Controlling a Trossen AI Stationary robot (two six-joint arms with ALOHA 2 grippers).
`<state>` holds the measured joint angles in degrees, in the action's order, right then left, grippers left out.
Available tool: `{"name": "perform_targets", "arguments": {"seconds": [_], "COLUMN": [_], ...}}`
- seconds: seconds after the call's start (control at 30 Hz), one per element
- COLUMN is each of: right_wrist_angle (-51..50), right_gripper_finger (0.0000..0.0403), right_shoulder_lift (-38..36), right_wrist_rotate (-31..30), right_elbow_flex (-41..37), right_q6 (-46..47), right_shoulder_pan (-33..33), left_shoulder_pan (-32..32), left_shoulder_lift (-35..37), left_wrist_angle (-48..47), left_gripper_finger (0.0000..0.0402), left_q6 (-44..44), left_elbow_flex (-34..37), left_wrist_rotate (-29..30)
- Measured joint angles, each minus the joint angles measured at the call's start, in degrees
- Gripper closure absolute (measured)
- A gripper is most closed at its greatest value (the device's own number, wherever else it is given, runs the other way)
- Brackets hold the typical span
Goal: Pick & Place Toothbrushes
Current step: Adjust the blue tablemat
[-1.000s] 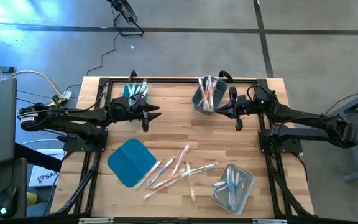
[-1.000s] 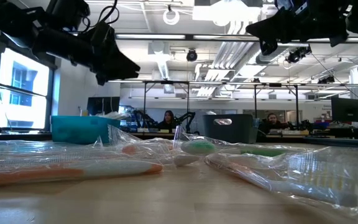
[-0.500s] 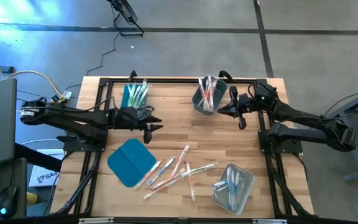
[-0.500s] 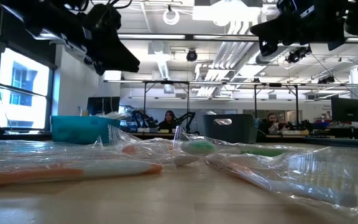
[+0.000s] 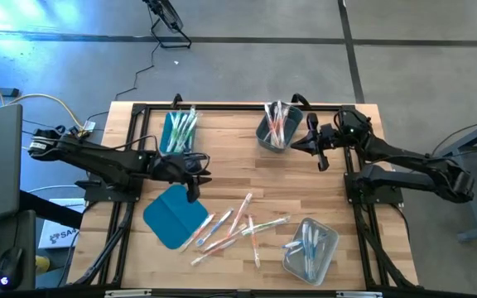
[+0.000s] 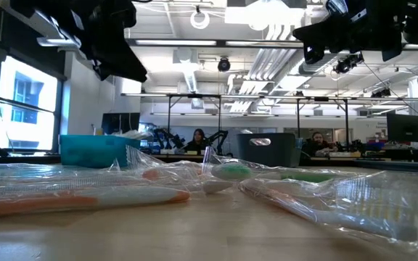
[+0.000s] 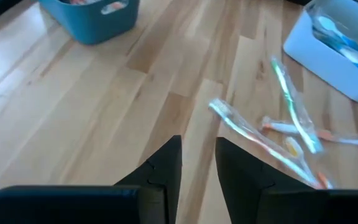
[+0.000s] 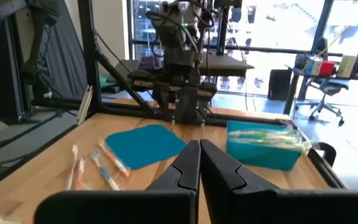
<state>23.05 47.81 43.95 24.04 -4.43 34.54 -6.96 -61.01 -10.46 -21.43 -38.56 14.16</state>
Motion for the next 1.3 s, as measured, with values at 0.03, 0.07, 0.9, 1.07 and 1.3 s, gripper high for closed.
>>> {"name": "perform_targets", "arguments": {"seconds": [0.03,0.07,0.9,1.07,1.3], "right_wrist_angle": [0.49,0.89,15.61,15.61,15.82], "right_gripper_finger": [0.0398,0.0398,0.0398,0.0398,0.0398], "right_shoulder_lift": [-0.02,-0.04,-2.14,-2.14,-2.14], "right_wrist_rotate": [0.02,0.10,-8.02,-8.02,-8.02], "right_elbow_flex": [-0.56,-1.21,-9.13,-9.13,-9.13], "right_q6": [0.13,0.17,7.86,7.87,7.87], "right_shoulder_pan": [0.00,-0.02,0.46,0.46,0.46], "left_shoulder_pan": [-0.51,-0.98,-11.11,-12.92,-13.33], "left_shoulder_lift": [0.00,0.00,-0.14,-1.76,-7.88], "left_wrist_angle": [-0.17,-0.04,-4.16,-2.87,-13.59], "left_gripper_finger": [0.0309,0.0309,0.0310,0.0310,0.0310], "left_q6": [-0.19,-0.52,-16.91,-18.00,-18.77], "left_elbow_flex": [-0.20,-0.22,-0.23,-0.93,-9.78], "left_wrist_rotate": [0.00,0.02,7.18,7.23,7.30]}}
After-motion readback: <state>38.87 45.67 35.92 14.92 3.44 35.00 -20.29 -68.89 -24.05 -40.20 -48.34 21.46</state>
